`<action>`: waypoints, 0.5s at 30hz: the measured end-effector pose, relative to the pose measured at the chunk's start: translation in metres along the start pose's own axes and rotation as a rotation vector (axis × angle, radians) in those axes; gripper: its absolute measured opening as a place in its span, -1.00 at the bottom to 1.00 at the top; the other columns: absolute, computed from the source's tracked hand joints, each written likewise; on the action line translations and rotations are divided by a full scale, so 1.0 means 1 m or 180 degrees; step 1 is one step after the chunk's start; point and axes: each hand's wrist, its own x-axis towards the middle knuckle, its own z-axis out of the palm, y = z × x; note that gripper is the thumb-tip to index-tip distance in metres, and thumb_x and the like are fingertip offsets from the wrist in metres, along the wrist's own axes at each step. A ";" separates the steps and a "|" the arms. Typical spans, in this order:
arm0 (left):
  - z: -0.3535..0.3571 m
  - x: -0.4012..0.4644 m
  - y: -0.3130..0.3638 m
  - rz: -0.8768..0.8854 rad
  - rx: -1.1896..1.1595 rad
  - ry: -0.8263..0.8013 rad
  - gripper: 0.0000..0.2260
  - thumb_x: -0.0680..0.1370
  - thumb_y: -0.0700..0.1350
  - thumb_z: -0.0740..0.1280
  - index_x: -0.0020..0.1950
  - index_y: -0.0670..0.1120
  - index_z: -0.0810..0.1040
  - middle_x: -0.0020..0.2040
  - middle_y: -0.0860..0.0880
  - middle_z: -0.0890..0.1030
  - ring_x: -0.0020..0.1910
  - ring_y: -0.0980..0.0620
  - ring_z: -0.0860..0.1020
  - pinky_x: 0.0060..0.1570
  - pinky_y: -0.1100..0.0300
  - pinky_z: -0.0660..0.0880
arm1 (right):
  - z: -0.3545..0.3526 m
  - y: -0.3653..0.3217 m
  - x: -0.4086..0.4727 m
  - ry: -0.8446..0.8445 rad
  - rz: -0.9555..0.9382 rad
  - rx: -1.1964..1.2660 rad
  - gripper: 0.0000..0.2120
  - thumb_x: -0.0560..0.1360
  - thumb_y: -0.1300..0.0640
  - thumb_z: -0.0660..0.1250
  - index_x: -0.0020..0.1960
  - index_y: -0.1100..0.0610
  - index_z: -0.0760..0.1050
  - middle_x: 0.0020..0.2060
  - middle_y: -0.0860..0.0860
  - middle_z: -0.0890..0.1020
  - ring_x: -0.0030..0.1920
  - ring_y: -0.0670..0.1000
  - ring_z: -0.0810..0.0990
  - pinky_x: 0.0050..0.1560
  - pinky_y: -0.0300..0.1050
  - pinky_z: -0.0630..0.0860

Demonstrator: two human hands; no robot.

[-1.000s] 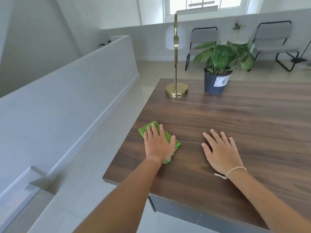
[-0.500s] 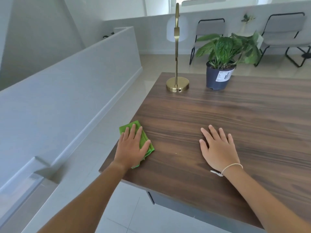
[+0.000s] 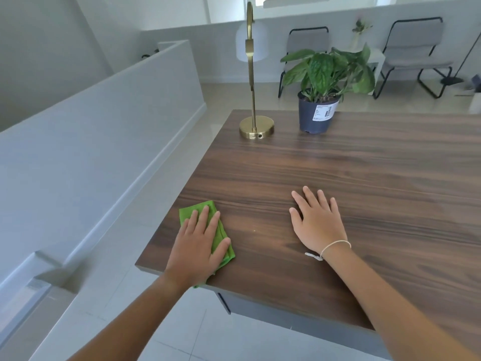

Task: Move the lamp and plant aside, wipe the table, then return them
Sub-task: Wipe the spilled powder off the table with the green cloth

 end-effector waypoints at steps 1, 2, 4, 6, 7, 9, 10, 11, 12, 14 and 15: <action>0.001 0.005 0.011 0.0069 -0.0024 -0.0004 -0.21 0.37 0.36 -0.31 0.52 0.00 -0.08 0.56 -0.08 -0.08 0.54 -0.11 -0.11 0.45 0.08 -0.20 | 0.000 -0.002 0.002 -0.0028 -0.0038 0.0028 -0.53 0.59 -0.06 -0.06 0.48 -0.05 0.07 0.53 -0.01 0.08 0.52 0.13 0.00 0.49 0.11 -0.09; 0.004 0.011 0.023 0.0125 -0.0046 0.0016 -0.24 0.38 0.32 -0.29 0.52 0.00 -0.07 0.56 -0.09 -0.07 0.54 -0.11 -0.11 0.46 0.07 -0.20 | -0.002 -0.002 0.003 -0.0074 -0.0059 0.0049 -0.54 0.59 -0.05 -0.05 0.48 -0.04 0.08 0.53 -0.01 0.09 0.52 0.13 0.01 0.49 0.10 -0.09; 0.010 0.023 0.046 0.0181 -0.0144 -0.0004 -0.25 0.39 0.29 -0.29 0.52 0.00 -0.08 0.56 -0.09 -0.07 0.54 -0.11 -0.12 0.46 0.07 -0.22 | -0.003 -0.003 0.007 -0.0154 -0.0064 0.0181 -0.55 0.60 0.00 -0.04 0.48 -0.02 0.11 0.52 -0.02 0.12 0.52 0.11 0.03 0.49 0.08 -0.08; 0.003 0.024 0.080 0.0480 -0.0301 0.0078 -0.26 0.39 0.28 -0.29 0.52 0.00 -0.08 0.56 -0.08 -0.08 0.54 -0.09 -0.14 0.45 0.08 -0.24 | -0.025 0.009 -0.007 0.0154 0.0119 0.0483 -0.57 0.60 0.06 -0.03 0.46 0.03 0.18 0.50 0.00 0.18 0.51 0.10 0.06 0.49 0.05 -0.05; 0.004 0.025 0.087 0.0505 -0.0388 0.0047 -0.29 0.42 0.28 -0.28 0.52 0.00 -0.08 0.57 -0.07 -0.09 0.54 -0.07 -0.15 0.45 0.09 -0.25 | -0.028 0.011 -0.004 0.0142 0.0172 0.0804 -0.58 0.60 0.09 -0.01 0.45 0.06 0.21 0.49 0.03 0.21 0.51 0.10 0.08 0.48 0.03 -0.05; 0.004 0.028 0.091 0.0491 -0.0845 -0.0058 -0.41 0.53 0.22 -0.16 0.52 0.01 -0.04 0.57 -0.03 -0.09 0.54 -0.01 -0.16 0.44 0.14 -0.26 | -0.034 0.012 -0.003 0.0074 0.0342 0.1454 -0.60 0.60 0.12 0.01 0.43 0.08 0.24 0.48 0.06 0.25 0.50 0.08 0.11 0.47 -0.01 -0.03; 0.002 0.028 0.085 0.0455 -0.1253 -0.0079 -0.48 0.59 0.14 -0.07 0.52 0.01 0.00 0.56 -0.01 -0.08 0.54 0.03 -0.14 0.43 0.19 -0.24 | -0.035 0.007 -0.005 0.0094 0.0410 0.1700 -0.60 0.60 0.12 0.02 0.42 0.08 0.25 0.47 0.05 0.25 0.50 0.06 0.11 0.46 -0.03 0.00; 0.000 0.027 0.075 0.0410 -0.1647 -0.0019 -0.53 0.61 0.07 -0.01 0.51 0.01 0.04 0.56 0.01 -0.06 0.53 0.07 -0.12 0.43 0.22 -0.21 | -0.035 0.000 -0.006 0.0139 0.0430 0.1838 -0.61 0.60 0.11 0.03 0.42 0.06 0.26 0.47 0.05 0.25 0.50 0.05 0.11 0.45 -0.06 0.04; -0.002 0.025 0.064 0.0350 -0.1942 0.0115 -0.55 0.62 0.02 0.03 0.51 0.01 0.09 0.56 0.03 -0.03 0.53 0.09 -0.08 0.44 0.23 -0.18 | -0.036 -0.008 -0.008 0.0176 0.0361 0.1859 -0.61 0.60 0.10 0.03 0.42 0.06 0.26 0.48 0.05 0.25 0.50 0.05 0.11 0.45 -0.06 0.06; -0.009 0.022 0.035 0.0102 -0.2044 0.0462 -0.56 0.61 0.00 0.05 0.49 -0.02 0.15 0.55 0.00 0.04 0.53 0.05 -0.02 0.48 0.16 -0.11 | -0.037 -0.033 -0.013 0.0204 0.0008 0.1676 -0.60 0.60 0.08 0.02 0.43 0.05 0.23 0.48 0.05 0.23 0.51 0.07 0.09 0.49 -0.01 0.06; -0.012 0.022 0.018 -0.0046 -0.1896 0.0550 -0.56 0.61 0.00 0.05 0.49 -0.03 0.16 0.55 -0.04 0.06 0.54 0.01 0.00 0.49 0.11 -0.09 | -0.034 -0.049 -0.014 0.0163 -0.0195 0.1571 -0.59 0.60 0.06 0.02 0.44 0.05 0.21 0.49 0.05 0.21 0.51 0.08 0.08 0.51 0.03 0.04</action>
